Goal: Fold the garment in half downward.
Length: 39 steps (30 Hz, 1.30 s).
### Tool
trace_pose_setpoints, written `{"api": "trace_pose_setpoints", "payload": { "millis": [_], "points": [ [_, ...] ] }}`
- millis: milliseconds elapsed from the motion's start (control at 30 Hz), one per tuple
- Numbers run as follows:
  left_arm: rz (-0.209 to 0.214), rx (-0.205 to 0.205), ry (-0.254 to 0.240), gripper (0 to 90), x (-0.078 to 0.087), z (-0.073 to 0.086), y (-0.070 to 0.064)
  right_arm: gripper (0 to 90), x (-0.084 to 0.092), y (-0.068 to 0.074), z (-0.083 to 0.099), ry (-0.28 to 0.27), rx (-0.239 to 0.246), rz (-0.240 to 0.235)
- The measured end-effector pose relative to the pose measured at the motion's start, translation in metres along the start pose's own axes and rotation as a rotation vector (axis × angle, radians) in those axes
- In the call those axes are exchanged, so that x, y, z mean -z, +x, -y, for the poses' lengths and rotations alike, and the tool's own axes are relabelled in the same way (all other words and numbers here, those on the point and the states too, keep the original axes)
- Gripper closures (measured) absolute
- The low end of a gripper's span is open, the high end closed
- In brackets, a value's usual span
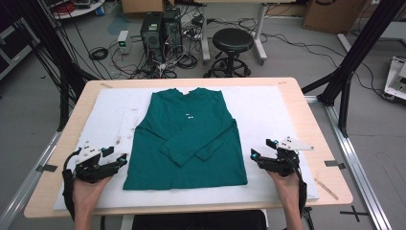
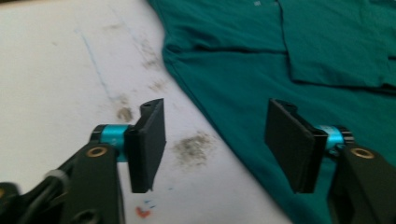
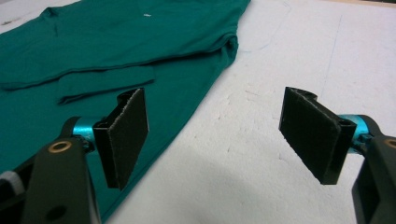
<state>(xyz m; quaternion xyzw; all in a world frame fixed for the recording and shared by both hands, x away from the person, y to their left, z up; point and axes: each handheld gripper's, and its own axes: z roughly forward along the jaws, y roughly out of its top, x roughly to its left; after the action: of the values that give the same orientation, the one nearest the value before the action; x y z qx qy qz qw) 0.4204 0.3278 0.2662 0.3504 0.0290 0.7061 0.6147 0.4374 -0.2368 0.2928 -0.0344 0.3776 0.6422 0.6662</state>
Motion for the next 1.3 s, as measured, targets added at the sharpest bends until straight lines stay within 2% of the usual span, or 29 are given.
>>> {"api": "trace_pose_setpoints", "payload": {
  "millis": [100,167,300,367,500,567,700,867,933,1033,1167,1300],
  "points": [
    [0.009,0.014,0.058,46.4,-0.01,-0.002,-0.004,24.3,0.0,0.002,0.001,0.012,-0.001,0.001],
    [0.014,0.006,0.087,46.4,-0.018,-0.003,-0.008,24.3,0.0,0.003,0.001,0.015,0.003,0.005],
    [0.017,-0.005,0.118,47.9,-0.028,-0.006,-0.015,24.3,-0.001,0.004,0.003,0.03,-0.003,0.006],
    [-0.005,-0.008,0.124,48.4,-0.031,-0.007,-0.019,24.3,-0.002,0.005,0.003,0.038,0.0,0.014],
    [-0.021,-0.013,0.156,49.3,-0.036,-0.007,-0.022,24.3,-0.004,0.008,0.003,0.05,-0.002,0.012],
    [-0.022,0.0,0.168,49.4,-0.039,-0.006,-0.024,24.3,-0.006,0.009,0.002,0.053,0.0,0.009],
    [-0.032,0.022,0.159,49.6,-0.039,-0.005,-0.025,24.4,-0.009,0.011,0.002,0.066,0.001,0.008],
    [-0.048,0.014,0.166,49.0,-0.039,-0.005,-0.027,24.7,-0.011,0.014,0.0,0.074,0.006,0.009],
    [-0.036,0.001,0.165,52.0,-0.038,-0.005,-0.028,24.7,-0.013,0.016,0.0,0.075,0.013,0.008],
    [-0.034,0.004,0.164,57.1,-0.038,-0.005,-0.029,24.7,-0.015,0.019,-0.001,0.083,0.018,0.003],
    [-0.024,0.01,0.175,58.1,-0.038,-0.006,-0.028,24.7,-0.017,0.023,-0.001,0.095,0.028,-0.002],
    [-0.022,0.022,0.164,59.1,-0.038,-0.005,-0.028,24.7,-0.019,0.026,-0.002,0.101,0.035,-0.006]
  ]
}}
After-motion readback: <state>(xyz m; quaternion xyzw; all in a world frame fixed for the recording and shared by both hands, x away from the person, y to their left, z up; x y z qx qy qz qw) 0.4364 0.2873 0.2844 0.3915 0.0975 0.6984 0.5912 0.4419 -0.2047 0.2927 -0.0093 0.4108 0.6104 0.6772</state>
